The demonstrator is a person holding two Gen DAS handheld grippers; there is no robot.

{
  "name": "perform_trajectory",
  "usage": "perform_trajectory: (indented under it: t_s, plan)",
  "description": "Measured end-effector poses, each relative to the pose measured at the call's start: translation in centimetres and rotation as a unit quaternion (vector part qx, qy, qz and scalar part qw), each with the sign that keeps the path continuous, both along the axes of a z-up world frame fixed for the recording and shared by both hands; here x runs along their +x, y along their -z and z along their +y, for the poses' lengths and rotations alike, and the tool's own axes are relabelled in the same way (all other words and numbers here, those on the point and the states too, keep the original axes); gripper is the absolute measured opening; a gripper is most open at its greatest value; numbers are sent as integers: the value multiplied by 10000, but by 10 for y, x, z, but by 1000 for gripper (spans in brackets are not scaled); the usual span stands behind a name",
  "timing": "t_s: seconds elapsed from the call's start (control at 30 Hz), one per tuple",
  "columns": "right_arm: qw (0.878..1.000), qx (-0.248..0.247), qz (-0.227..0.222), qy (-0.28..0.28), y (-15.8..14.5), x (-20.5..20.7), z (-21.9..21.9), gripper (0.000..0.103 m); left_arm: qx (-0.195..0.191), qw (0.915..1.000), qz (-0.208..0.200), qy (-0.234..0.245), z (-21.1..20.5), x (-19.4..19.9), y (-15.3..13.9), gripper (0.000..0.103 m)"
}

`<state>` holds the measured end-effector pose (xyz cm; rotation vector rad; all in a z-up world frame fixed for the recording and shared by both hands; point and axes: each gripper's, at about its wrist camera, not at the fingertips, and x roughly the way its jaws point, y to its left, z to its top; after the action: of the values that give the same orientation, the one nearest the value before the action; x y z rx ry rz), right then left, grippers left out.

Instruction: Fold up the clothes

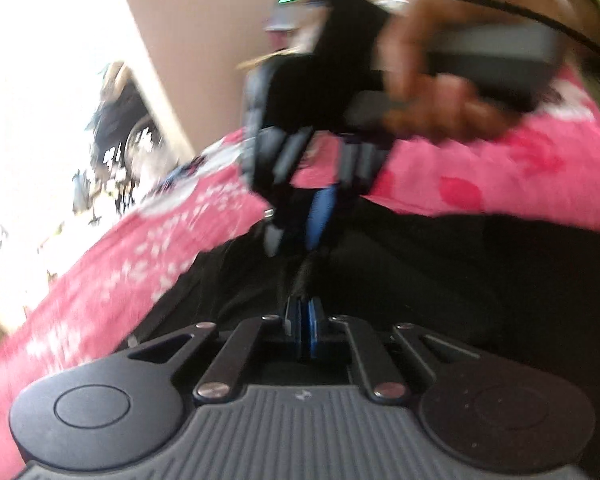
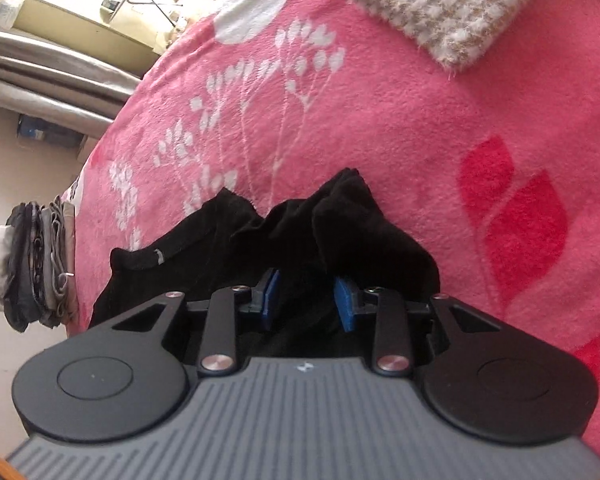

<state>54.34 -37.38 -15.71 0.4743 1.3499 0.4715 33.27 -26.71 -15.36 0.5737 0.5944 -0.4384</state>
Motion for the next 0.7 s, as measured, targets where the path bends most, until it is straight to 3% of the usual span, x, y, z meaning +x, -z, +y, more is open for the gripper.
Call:
perform_trajectory:
  t_s: [0.13,0.2,0.33,0.37,0.43,0.5,0.6,0.7]
  plan:
    - [9998,-101,-168,90,-1,-2,-3,4,236,9994,-79,257,-6,-11,7,5]
    - [9994,64,-297,187,-3,-4,-7,2,291,9992,-63,266,-4,-12,10,6]
    - [9970,458,-547,298,-9,-6,-11,1,257,9996,68,40,3,-5,11,17]
    - [9968,486,-558,314,-8,-6,-11,1,193,9997,125,-35,6,-3,10,20]
    - [9959,619,-554,366,-4,-5,-8,1,33,9996,248,-160,15,0,5,38]
    - [9945,680,-653,450,-2,-5,-7,1,-258,9985,393,-281,29,2,-4,46]
    - [9906,805,-983,497,-8,-11,-10,4,-698,9941,703,-452,53,10,-14,47]
    - [9851,1002,-1359,317,-25,-28,-22,5,-1265,9835,1030,-779,78,22,-22,47]
